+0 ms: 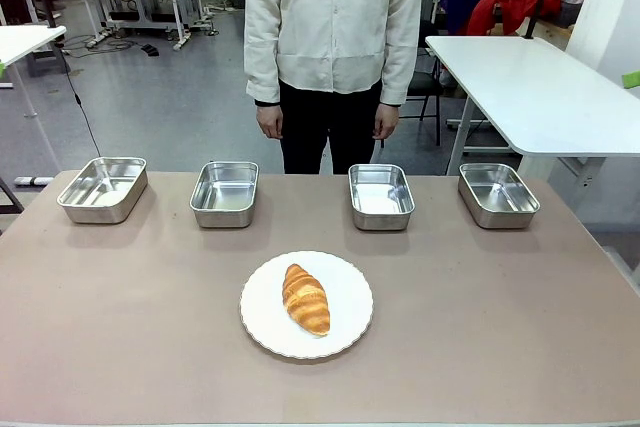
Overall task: Place the bread in the container.
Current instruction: Place the Butter Roll into the Airtight Container indicated by the human.
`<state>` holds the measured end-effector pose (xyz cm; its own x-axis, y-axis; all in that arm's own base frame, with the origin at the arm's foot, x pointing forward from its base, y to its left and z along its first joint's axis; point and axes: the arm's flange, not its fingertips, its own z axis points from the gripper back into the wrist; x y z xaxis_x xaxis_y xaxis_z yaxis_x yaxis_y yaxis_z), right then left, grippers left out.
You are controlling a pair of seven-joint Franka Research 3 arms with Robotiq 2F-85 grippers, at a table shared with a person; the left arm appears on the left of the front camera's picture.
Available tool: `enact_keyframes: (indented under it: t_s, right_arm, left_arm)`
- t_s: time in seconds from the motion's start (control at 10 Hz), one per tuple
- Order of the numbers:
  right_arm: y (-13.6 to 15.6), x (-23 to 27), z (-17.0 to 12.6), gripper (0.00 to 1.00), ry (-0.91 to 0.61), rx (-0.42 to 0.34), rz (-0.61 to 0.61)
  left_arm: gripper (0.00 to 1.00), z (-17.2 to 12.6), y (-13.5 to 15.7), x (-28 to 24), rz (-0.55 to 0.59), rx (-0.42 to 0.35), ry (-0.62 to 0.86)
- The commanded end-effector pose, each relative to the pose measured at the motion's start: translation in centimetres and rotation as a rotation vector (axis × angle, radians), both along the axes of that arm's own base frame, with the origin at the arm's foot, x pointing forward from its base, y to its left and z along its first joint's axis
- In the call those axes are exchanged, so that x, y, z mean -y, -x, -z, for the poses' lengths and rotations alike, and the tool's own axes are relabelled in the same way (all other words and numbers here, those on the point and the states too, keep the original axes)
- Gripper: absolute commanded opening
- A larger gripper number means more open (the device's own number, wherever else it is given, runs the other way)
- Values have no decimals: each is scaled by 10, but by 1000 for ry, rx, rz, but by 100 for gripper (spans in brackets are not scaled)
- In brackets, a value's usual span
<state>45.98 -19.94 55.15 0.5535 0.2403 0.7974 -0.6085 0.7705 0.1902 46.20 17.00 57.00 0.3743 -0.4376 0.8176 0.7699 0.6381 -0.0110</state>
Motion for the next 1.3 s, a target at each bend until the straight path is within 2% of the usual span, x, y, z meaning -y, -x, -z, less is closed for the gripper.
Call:
enact_keyframes:
  t_s: [0.0,1.2]
  right_arm:
    - [0,-1,-1,100,-1,3,-1]
    - [0,-1,-1,100,-1,3,-1]
  left_arm:
    - [100,0,1,-1,9,5,-1]
    - [100,0,1,-1,9,5,-1]
